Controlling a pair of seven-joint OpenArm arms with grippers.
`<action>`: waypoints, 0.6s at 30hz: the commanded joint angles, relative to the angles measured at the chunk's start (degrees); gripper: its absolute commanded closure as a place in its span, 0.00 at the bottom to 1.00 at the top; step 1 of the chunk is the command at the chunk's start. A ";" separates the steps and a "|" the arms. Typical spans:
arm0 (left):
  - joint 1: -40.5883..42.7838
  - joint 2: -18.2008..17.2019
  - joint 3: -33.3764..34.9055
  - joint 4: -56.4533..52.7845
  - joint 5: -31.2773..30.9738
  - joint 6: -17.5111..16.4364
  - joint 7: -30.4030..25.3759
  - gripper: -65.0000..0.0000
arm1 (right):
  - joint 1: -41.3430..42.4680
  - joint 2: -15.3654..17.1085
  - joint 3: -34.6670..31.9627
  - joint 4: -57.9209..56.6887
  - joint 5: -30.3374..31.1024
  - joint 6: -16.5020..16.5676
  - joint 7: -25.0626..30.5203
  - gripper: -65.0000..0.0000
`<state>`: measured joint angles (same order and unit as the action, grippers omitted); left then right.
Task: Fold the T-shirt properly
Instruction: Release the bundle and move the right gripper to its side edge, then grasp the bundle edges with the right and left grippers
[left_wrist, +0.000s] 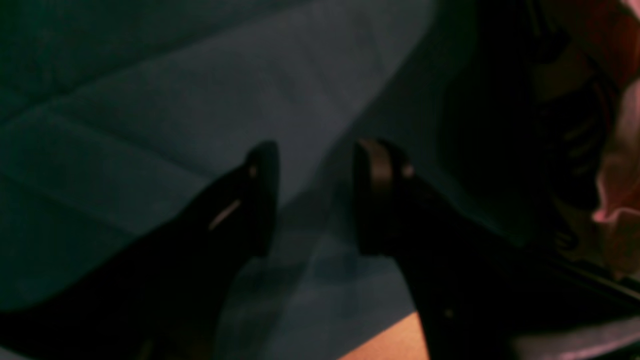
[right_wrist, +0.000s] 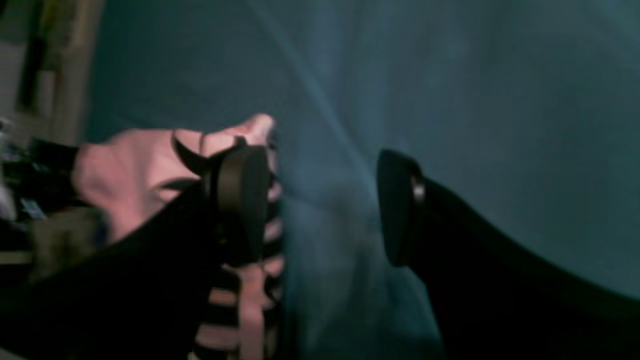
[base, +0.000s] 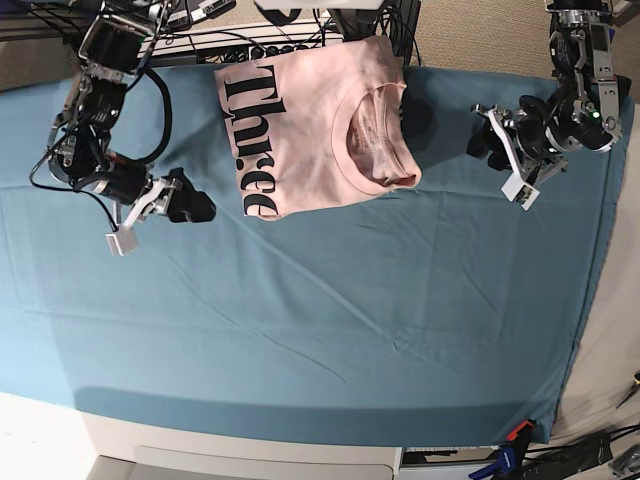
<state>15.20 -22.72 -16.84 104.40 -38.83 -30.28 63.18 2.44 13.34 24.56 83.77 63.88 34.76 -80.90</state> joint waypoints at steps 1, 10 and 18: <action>-0.42 -0.76 -0.28 1.03 -0.76 -0.11 -0.90 0.60 | 1.53 0.96 0.24 -0.33 2.23 0.39 0.90 0.47; -0.42 -0.76 -0.28 0.98 -0.83 1.64 -1.14 0.60 | 3.76 0.94 -7.78 -3.98 1.92 0.33 0.90 0.47; -0.07 -0.76 -0.28 0.98 -0.83 1.64 -1.16 0.60 | 4.42 0.46 -11.93 -3.96 0.20 -0.94 0.90 0.47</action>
<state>15.35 -22.72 -16.84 104.40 -38.85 -28.51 62.94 5.56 13.17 12.38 79.00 62.83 33.87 -80.79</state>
